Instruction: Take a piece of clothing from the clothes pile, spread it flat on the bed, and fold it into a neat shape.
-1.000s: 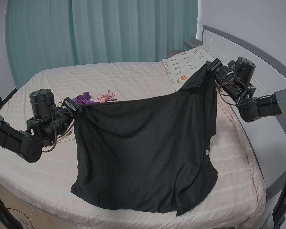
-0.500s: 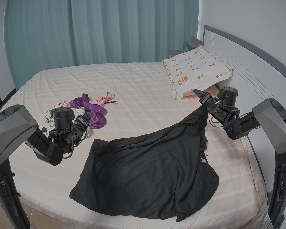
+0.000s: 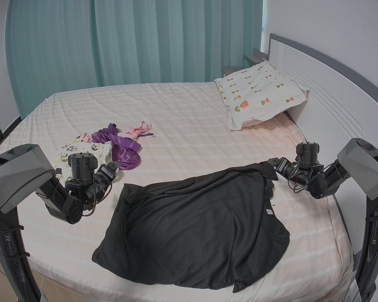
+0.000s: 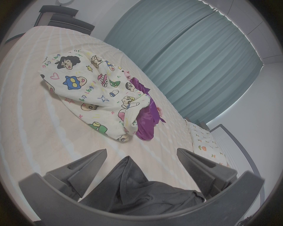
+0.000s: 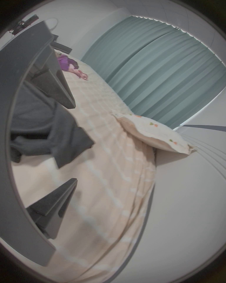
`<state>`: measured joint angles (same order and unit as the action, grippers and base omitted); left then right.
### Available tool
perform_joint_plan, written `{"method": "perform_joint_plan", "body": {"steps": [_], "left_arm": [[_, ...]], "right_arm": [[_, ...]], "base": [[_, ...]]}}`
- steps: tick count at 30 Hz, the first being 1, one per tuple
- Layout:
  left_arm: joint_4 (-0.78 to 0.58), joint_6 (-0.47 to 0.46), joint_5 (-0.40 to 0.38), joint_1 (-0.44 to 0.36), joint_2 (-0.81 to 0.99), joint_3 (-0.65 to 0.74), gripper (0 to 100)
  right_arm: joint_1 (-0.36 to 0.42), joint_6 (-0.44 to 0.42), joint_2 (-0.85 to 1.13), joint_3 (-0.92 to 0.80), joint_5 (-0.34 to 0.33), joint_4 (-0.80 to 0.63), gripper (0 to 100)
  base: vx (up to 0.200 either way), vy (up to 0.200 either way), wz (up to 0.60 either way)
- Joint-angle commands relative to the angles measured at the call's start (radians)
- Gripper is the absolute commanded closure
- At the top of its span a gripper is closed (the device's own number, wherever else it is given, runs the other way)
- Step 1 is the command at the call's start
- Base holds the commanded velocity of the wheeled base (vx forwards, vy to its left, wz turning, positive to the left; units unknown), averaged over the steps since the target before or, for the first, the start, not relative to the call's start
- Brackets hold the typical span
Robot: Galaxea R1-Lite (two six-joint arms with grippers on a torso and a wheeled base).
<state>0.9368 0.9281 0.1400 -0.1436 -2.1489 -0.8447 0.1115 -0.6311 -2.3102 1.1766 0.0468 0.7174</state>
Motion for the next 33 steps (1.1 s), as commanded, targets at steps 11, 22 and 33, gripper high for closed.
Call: {"method": "perform_joint_plan", "body": {"steps": [11, 22, 33], "left_arm": [[0.111, 0.018, -0.096, -0.024, 0.184, 0.306, 0], [0.252, 0.161, -0.132, -0.096, 0.251, 0.538, 0], [0.261, 0.178, -0.137, -0.108, 0.248, 0.547, 0]], "right_arm": [[0.037, -0.048, 0.308, -0.433, -0.061, 0.007, 0], [0.123, -0.243, 0.397, -0.652, -0.084, 0.051, 0], [0.126, -0.243, 0.341, -0.742, -0.094, 0.249, 0]], "base": [[0.000, 0.000, 0.00], [-0.055, 0.000, 0.00], [-0.055, 0.000, 0.00]]}}
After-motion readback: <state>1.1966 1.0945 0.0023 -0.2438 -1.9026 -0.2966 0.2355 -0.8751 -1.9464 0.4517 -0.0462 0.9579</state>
